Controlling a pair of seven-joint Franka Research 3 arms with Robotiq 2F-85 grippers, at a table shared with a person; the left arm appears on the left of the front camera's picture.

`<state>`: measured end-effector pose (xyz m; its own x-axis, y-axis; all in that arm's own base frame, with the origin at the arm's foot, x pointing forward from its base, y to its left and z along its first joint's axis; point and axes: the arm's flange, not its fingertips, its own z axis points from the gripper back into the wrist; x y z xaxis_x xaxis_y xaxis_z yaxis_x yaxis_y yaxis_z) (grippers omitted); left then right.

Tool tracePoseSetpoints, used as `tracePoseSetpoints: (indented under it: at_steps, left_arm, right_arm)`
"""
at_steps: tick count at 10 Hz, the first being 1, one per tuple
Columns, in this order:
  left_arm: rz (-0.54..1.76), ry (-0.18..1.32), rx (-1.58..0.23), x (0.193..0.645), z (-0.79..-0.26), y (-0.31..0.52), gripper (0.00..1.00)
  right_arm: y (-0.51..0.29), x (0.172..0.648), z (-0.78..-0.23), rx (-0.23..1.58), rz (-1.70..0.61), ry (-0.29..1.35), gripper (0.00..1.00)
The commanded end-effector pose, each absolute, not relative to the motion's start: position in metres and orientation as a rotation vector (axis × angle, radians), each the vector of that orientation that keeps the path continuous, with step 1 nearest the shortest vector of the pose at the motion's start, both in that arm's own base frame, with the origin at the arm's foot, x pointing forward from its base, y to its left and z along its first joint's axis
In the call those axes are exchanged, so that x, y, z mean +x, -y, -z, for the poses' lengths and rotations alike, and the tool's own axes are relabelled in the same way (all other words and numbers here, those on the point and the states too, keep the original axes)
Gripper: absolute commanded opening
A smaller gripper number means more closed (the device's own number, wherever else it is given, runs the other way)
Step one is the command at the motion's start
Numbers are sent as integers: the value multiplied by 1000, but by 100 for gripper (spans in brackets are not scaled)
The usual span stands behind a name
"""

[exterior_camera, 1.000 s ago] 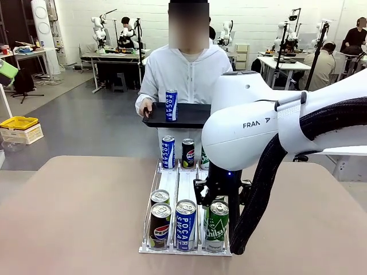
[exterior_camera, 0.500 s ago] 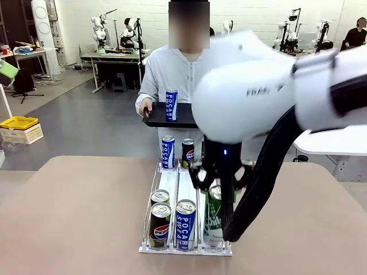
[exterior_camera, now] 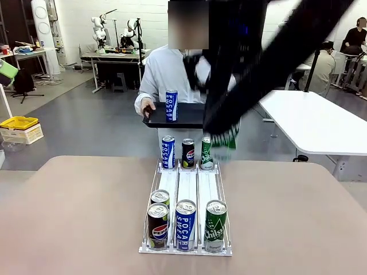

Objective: Retrieve and hand over the desired beverage to the person.
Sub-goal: Pick up another can of the same type that the person held from the Automatic Can Dispenser.

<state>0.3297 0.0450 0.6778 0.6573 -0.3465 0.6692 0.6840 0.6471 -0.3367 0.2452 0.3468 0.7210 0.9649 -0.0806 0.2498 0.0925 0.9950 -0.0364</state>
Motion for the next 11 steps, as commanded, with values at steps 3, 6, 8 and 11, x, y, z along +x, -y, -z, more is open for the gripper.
tracePoseSetpoints:
  at_steps: [3, 6, 8, 11]
  left_arm:
    - [639, 609, -620, 329, -678, -46, 100]
    - [639, 609, -620, 329, -678, -46, 100]
    - [639, 609, -620, 329, -678, -46, 100]
    - [639, 609, -620, 329, -678, -46, 100]
  right_arm:
    - [-343, 307, -751, 12, 196, 241, 0]
    - [-329, 348, -741, 71, 185, 164, 0]
    - [-328, 347, -732, 32, 193, 176, 0]
    - [-328, 347, -732, 32, 193, 176, 0]
